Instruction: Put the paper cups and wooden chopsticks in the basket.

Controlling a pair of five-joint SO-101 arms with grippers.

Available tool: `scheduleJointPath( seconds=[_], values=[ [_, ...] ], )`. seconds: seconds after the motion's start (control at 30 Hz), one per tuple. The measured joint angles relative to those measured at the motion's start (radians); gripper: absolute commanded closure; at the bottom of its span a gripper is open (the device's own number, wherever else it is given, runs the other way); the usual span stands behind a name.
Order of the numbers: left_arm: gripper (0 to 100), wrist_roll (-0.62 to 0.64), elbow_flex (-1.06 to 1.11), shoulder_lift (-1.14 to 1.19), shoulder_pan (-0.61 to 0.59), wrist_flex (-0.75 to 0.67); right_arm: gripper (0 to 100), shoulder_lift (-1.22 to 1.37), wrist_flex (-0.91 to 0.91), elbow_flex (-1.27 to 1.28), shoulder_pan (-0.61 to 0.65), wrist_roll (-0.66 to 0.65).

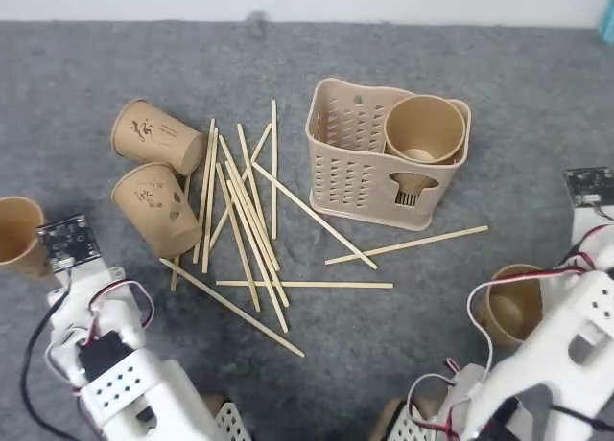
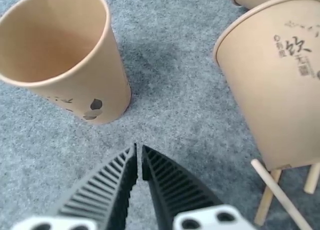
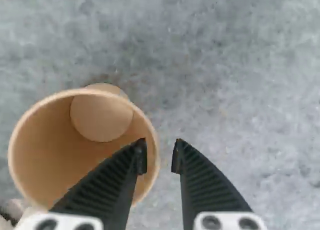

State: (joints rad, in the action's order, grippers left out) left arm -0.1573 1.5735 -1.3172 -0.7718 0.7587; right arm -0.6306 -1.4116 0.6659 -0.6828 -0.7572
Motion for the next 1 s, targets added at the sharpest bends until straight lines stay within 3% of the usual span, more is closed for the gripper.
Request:
scheduleJointPath(
  seconds=[0.1,0.23,0.47,0.8,1.0],
  values=[
    [98,0.0,0.0,0.0,0.002,0.0,90.2,0.041,0.031,0.029,0.002,0.0],
    [98,0.0,0.0,0.0,0.0,0.0,99.7,0.074,0.038,0.032,0.0,0.0],
    [98,0.0,0.0,0.0,0.002,0.0,99.1,0.074,0.015,0.0,0.0,0.0],
    [98,0.0,0.0,0.0,0.002,0.0,99.1,0.084,-0.192,-0.377,0.026,0.144],
    [98,0.0,0.0,0.0,0.0,0.0,99.1,0.11,-0.206,-0.594,0.087,0.281]
  ],
)
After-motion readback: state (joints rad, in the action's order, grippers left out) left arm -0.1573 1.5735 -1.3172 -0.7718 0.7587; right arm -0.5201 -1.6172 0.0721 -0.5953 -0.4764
